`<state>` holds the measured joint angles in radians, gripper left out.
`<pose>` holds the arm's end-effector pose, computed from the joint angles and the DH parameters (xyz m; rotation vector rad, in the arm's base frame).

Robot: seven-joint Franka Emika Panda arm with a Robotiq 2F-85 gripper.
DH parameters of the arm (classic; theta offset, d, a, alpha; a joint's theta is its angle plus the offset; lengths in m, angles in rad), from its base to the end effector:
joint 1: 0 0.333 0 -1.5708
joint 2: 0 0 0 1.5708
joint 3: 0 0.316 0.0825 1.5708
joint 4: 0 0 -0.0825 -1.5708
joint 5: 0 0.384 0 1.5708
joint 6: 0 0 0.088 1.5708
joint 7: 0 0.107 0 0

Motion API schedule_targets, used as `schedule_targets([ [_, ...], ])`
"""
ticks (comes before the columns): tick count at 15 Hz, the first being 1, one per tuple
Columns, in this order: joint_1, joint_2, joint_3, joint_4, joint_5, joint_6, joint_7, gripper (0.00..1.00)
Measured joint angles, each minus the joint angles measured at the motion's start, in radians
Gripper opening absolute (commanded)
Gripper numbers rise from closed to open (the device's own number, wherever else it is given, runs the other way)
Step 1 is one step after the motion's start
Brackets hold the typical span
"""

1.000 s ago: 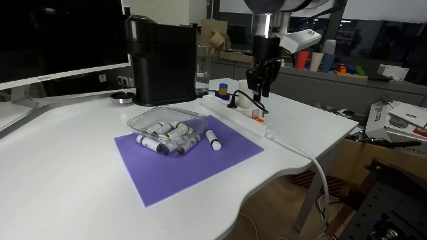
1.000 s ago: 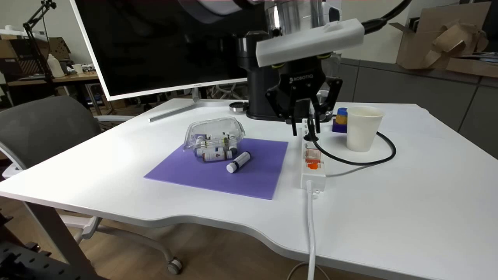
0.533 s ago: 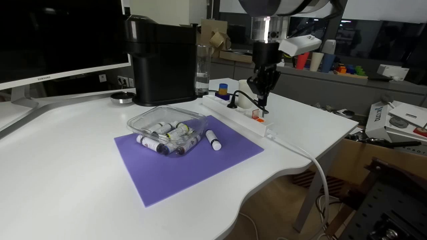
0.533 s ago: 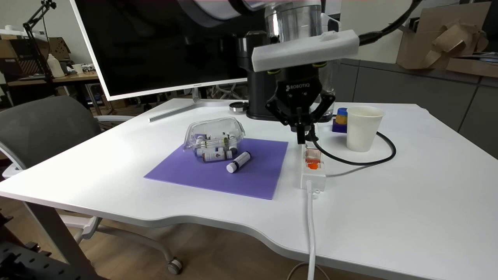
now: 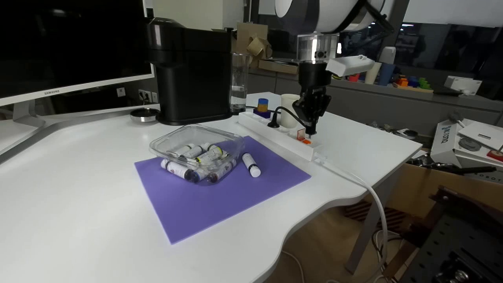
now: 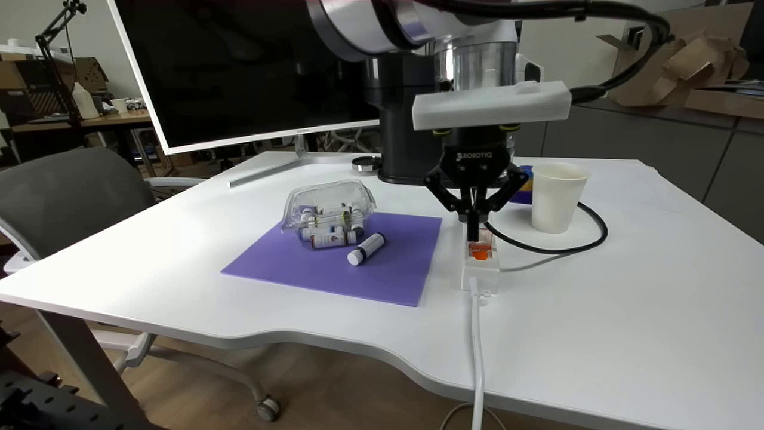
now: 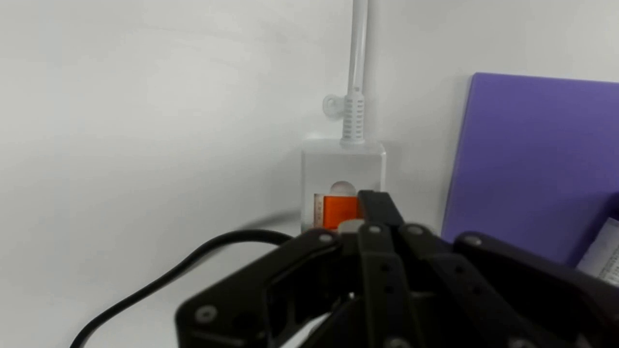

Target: Turn off the adapter

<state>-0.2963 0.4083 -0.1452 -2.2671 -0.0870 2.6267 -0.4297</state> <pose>0.4795 -0.2275 0.1753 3.0667 0.1157 -0.1287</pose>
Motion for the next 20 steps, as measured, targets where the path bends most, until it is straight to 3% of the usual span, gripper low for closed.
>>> schedule_targets([
  [8,-0.015,0.099,0.012,0.104,-0.012,-0.018,-0.066,0.0],
  [20,-0.031,0.126,0.031,0.135,-0.017,-0.049,-0.107,0.0],
])
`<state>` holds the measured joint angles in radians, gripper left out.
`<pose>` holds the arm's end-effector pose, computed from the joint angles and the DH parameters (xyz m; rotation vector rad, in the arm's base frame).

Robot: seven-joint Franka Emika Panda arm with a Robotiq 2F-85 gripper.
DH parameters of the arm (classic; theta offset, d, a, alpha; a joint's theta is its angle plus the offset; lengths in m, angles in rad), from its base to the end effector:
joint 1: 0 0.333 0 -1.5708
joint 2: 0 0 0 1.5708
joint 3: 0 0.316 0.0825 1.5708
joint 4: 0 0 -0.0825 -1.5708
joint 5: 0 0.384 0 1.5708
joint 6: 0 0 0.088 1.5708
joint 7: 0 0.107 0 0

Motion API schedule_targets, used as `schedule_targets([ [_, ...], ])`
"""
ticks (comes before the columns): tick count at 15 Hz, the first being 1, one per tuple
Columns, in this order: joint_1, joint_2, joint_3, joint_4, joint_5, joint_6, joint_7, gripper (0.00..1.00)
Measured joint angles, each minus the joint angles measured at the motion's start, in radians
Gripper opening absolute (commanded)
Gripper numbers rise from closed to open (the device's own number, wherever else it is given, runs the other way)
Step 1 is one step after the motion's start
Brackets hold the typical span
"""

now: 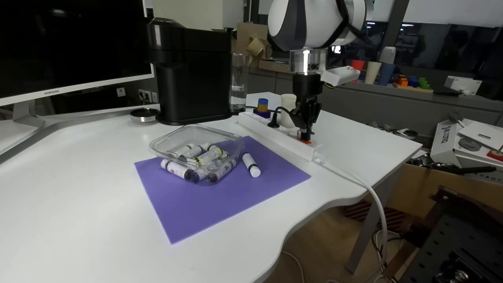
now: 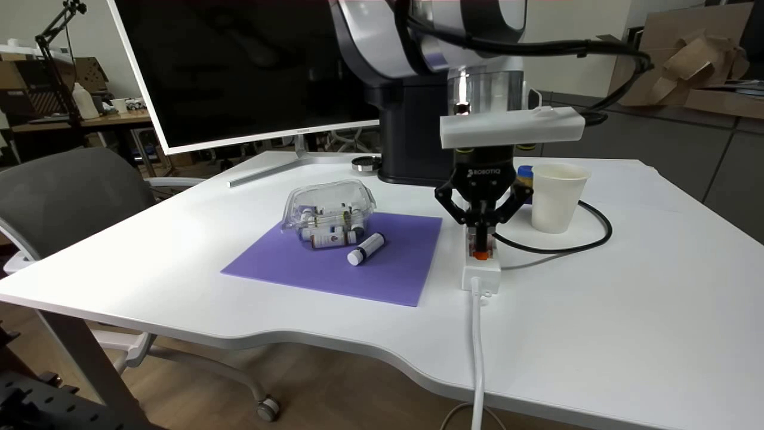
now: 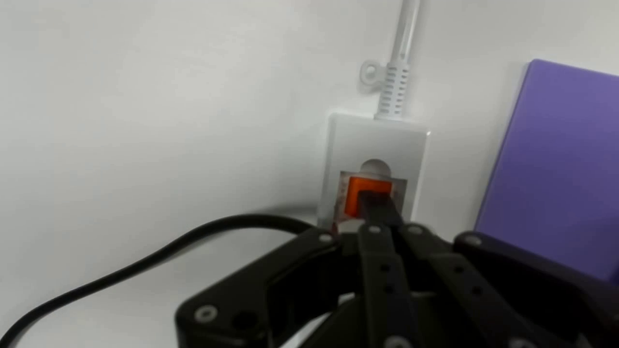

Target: Turn off the adapter

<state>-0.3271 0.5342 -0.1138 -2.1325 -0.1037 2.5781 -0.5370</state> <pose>0.5060 -0.2390 0.1466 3.0638 0.3066 -0.1987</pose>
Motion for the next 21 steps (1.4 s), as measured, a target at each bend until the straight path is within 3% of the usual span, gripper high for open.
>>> schedule_targets([
  [7,-0.001,-0.009,-0.002,-0.042,-0.033,0.082,0.004,0.0],
  [14,-0.022,-0.016,0.019,-0.071,0.044,0.121,0.008,0.0],
  [21,-0.041,-0.016,0.025,-0.071,0.051,0.136,0.008,0.0],
])
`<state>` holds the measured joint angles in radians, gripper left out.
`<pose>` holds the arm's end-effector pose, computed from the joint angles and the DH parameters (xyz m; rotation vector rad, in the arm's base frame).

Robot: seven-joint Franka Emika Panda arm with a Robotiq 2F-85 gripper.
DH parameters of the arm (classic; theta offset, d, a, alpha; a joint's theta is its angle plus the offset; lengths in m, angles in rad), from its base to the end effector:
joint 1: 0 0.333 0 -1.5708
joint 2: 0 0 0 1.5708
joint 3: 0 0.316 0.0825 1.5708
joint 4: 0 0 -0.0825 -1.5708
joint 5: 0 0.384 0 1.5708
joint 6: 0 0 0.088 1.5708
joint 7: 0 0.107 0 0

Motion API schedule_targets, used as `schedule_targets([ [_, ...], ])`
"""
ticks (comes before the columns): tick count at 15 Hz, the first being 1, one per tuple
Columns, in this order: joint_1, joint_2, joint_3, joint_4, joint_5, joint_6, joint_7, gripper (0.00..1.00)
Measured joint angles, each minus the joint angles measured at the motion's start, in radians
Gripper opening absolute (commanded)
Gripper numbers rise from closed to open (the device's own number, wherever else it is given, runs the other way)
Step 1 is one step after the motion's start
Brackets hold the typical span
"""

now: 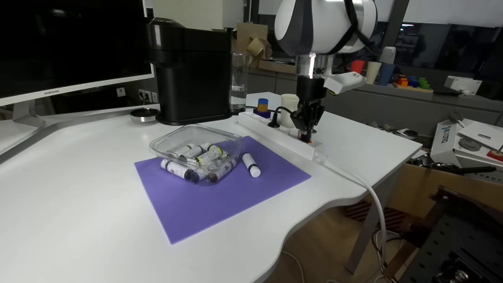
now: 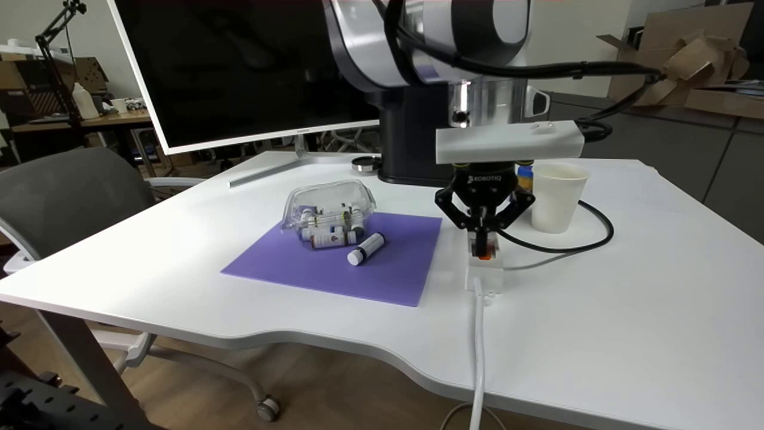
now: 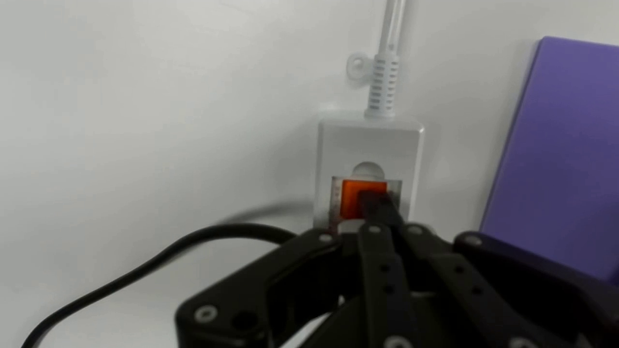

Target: Turn off the adapter

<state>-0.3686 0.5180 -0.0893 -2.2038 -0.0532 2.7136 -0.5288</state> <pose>0.4910 -0.2421 0.1430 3.0796 0.2019 -0.0581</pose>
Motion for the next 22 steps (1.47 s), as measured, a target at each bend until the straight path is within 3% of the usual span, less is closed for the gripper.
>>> schedule_targets([
  [13,-0.025,0.004,0.007,0.011,0.007,-0.007,-0.001,0.0],
  [22,-0.118,0.041,0.07,0.102,0.113,-0.144,-0.089,0.0],
])
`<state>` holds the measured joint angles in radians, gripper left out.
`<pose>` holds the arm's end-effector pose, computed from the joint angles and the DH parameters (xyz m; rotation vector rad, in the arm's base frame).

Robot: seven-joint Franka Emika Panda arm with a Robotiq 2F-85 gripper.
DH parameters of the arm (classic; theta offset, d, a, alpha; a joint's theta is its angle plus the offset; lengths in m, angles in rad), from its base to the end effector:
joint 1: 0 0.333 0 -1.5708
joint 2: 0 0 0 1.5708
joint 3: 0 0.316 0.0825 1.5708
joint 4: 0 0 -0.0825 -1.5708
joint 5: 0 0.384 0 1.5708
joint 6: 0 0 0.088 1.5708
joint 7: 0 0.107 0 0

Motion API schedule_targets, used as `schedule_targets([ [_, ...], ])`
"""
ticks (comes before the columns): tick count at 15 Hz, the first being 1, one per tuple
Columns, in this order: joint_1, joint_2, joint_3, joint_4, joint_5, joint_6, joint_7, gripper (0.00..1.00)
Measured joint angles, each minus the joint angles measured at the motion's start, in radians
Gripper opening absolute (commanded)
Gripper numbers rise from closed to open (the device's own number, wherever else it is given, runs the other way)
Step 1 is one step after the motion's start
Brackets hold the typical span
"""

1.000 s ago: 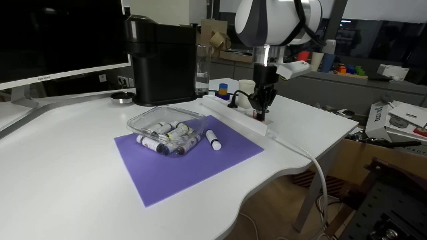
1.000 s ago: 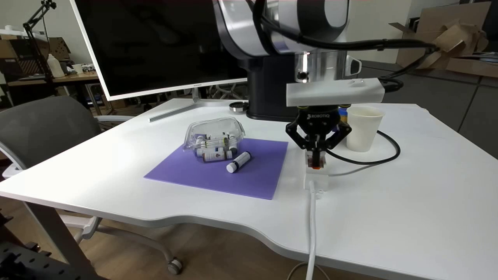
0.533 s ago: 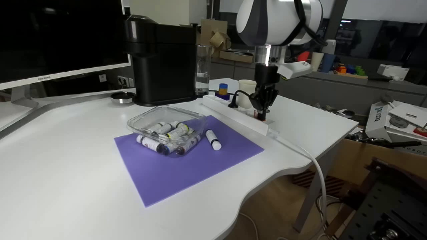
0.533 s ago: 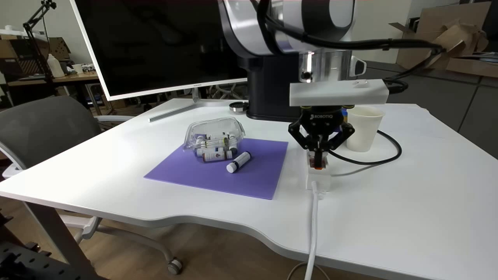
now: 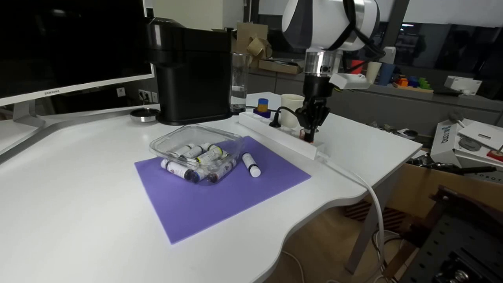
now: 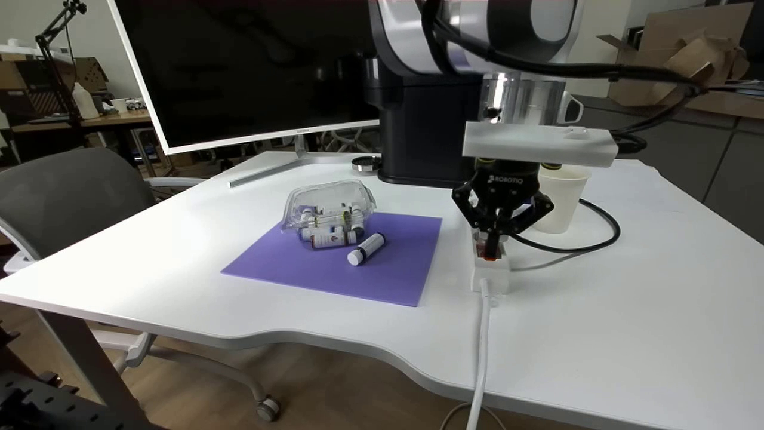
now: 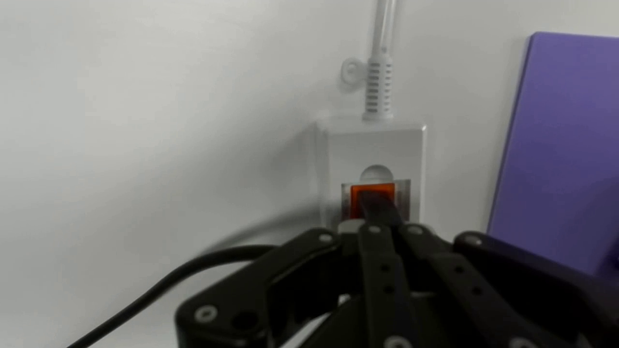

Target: Turn off the adapter

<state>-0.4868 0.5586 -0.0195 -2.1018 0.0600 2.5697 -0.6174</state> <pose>0.4946 -0.2757 0.1406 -3.0737 -0.0948 0.1015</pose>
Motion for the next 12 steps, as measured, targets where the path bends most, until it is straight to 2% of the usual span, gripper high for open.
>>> schedule_targets([
  [5,-0.016,0.033,0.003,0.076,0.022,-0.11,-0.085,0.0],
  [10,-0.001,0.033,-0.006,0.081,0.01,-0.117,-0.145,0.0],
  [12,0.013,0.019,-0.011,0.064,-0.011,-0.106,-0.171,0.26],
])
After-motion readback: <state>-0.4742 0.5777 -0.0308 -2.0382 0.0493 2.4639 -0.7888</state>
